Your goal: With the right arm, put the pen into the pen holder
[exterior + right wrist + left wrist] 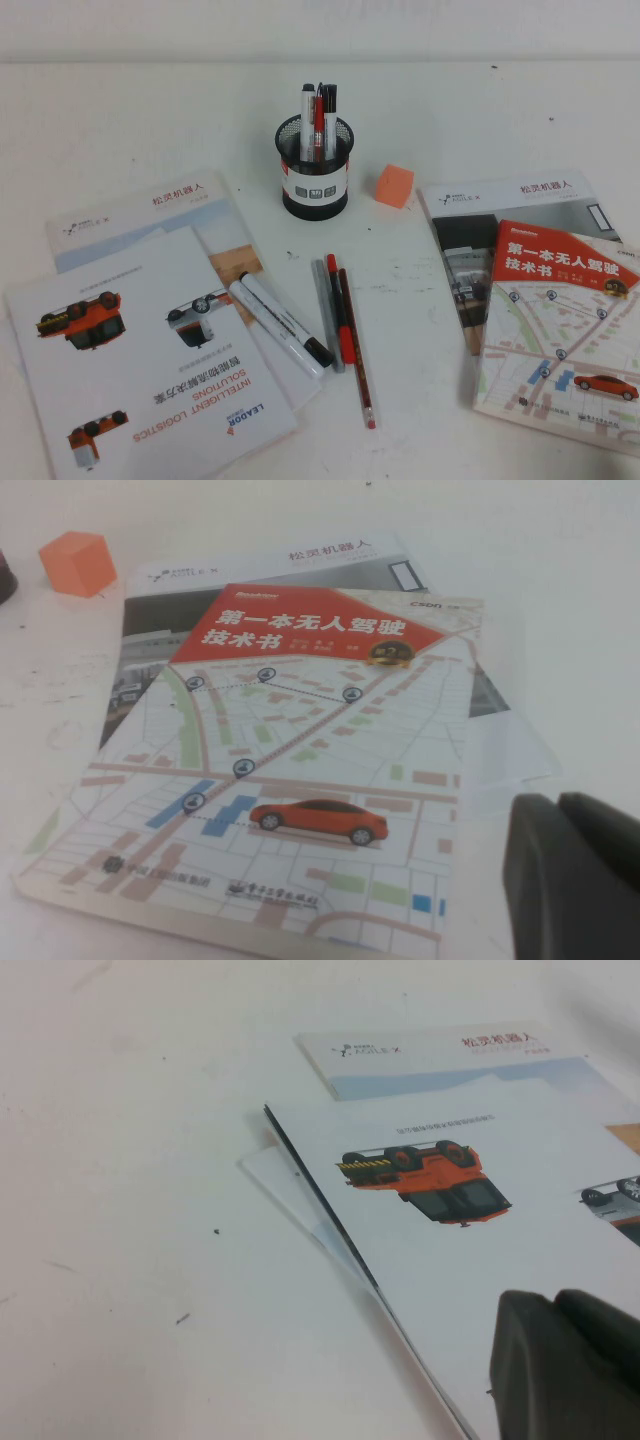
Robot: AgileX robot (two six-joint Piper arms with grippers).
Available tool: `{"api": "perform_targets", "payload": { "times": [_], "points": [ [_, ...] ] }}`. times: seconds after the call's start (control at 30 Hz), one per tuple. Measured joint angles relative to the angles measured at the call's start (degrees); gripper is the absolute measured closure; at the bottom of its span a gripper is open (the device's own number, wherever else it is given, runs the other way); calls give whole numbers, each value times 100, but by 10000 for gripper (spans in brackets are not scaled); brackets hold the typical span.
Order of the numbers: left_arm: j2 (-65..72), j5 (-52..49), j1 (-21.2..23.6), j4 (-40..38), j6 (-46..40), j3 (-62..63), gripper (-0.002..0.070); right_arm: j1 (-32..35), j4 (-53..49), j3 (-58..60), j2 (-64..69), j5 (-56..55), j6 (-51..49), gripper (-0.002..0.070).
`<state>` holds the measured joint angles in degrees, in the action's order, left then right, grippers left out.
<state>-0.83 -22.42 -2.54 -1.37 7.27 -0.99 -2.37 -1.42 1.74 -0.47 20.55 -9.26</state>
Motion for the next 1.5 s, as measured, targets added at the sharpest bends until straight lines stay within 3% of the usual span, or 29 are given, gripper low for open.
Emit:
{"api": "perform_targets", "payload": {
  "times": [0.67,0.83,1.2,1.3,1.5],
  "points": [
    [0,0,0,0,0,0,677,0,384,0,0,-40,0,696],
    [0,0,0,0,0,0,678,0,1403,0,0,-145,-10,696],
    [0,0,0,0,0,0,677,0,6004,0,0,-695,-10,696],
    [0,0,0,0,0,0,678,0,6240,0,0,-743,-10,696],
    [0,0,0,0,0,0,677,0,5704,0,0,-757,-10,696]
  ]
}}
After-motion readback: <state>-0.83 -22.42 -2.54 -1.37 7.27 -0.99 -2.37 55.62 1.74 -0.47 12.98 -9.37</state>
